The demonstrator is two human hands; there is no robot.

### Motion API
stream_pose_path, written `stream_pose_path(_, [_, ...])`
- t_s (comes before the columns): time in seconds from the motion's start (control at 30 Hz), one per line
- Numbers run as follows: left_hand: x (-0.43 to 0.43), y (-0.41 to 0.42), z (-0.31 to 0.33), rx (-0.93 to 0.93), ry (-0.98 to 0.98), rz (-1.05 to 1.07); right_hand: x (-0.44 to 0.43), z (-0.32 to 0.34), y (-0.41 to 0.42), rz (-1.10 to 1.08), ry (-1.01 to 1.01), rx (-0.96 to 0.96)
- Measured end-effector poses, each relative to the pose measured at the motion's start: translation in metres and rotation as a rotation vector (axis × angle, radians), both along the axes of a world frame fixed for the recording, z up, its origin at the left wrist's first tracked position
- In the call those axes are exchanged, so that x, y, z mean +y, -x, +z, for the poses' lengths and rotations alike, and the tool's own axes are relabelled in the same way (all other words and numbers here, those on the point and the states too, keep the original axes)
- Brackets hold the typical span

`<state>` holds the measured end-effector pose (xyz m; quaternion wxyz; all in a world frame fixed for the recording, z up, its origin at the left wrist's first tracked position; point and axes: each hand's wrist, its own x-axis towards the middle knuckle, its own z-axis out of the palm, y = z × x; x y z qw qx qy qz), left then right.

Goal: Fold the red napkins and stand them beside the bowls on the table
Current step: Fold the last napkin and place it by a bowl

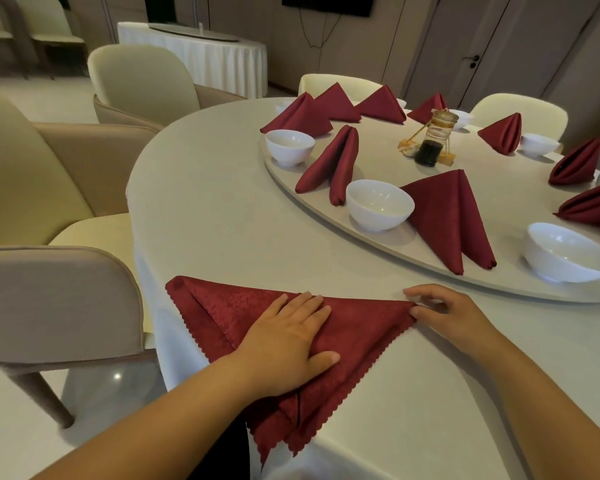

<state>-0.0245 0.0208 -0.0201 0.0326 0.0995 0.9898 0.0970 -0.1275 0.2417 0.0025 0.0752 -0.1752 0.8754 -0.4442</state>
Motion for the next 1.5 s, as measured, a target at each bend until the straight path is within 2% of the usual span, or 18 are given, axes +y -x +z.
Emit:
stream_pose_path(0.13, [-0.001, -0.001, -0.002, 0.000, 0.011, -0.006, 0.011, 0.011, 0.002, 0.048, -0.023, -0.161])
stream_pose_path(0.2, [-0.002, -0.002, -0.005, 0.027, 0.011, -0.008, 0.013, 0.017, 0.005, -0.001, 0.027, -0.188])
stream_pose_path(0.33, [0.000, -0.002, -0.005, 0.054, 0.021, -0.003, -0.009, 0.018, 0.000, -0.177, 0.076, -0.025])
stream_pose_path(0.4, [0.001, -0.005, -0.003, 0.091, 0.015, 0.007, -0.031, 0.015, -0.011, -0.115, -0.030, 0.103])
stream_pose_path(0.5, [0.000, -0.017, -0.005, 0.226, -0.057, 0.075, -0.067, 0.008, -0.030, 0.082, -0.294, 0.276])
stream_pose_path(0.53, [0.000, -0.020, -0.006, 0.217, -0.065, 0.099, -0.077, 0.004, -0.035, 0.131, -0.368, 0.328])
stream_pose_path(0.6, [0.000, -0.022, -0.009, 0.273, -0.131, 0.166, -0.093, -0.003, -0.046, 0.203, -0.448, 0.381])
stream_pose_path(0.67, [0.003, -0.023, -0.006, 0.224, -0.167, 0.184, -0.102, -0.011, -0.054, 0.248, -0.501, 0.386])
stream_pose_path(0.77, [0.002, -0.021, -0.008, 0.272, -0.084, 0.200, -0.104, -0.018, -0.058, 0.280, -0.575, 0.359])
stream_pose_path(0.97, [0.001, -0.023, -0.016, 0.155, -0.068, 0.185, -0.089, -0.018, -0.054, 0.324, -0.657, 0.325])
stream_pose_path(1.07, [-0.002, -0.022, -0.019, 0.196, -0.060, 0.192, -0.065, -0.019, -0.047, 0.249, -0.700, 0.314])
stream_pose_path(1.13, [0.001, -0.026, -0.009, 0.157, -0.051, 0.199, -0.049, -0.020, -0.041, 0.187, -0.730, 0.302])
stream_pose_path(1.23, [0.001, -0.023, -0.011, 0.214, -0.058, 0.226, -0.045, -0.017, -0.040, 0.105, -0.741, 0.275])
stream_pose_path(1.33, [0.003, -0.026, -0.012, 0.221, -0.169, 0.240, -0.066, -0.008, -0.043, 0.068, -0.678, 0.325])
stream_pose_path(1.4, [0.002, -0.029, -0.014, 0.289, -0.251, 0.257, -0.088, -0.004, -0.049, 0.151, -0.564, 0.351])
stream_pose_path(1.5, [0.000, -0.028, -0.013, 0.468, -0.454, 0.307, -0.117, -0.009, -0.063, 0.327, -0.486, 0.257])
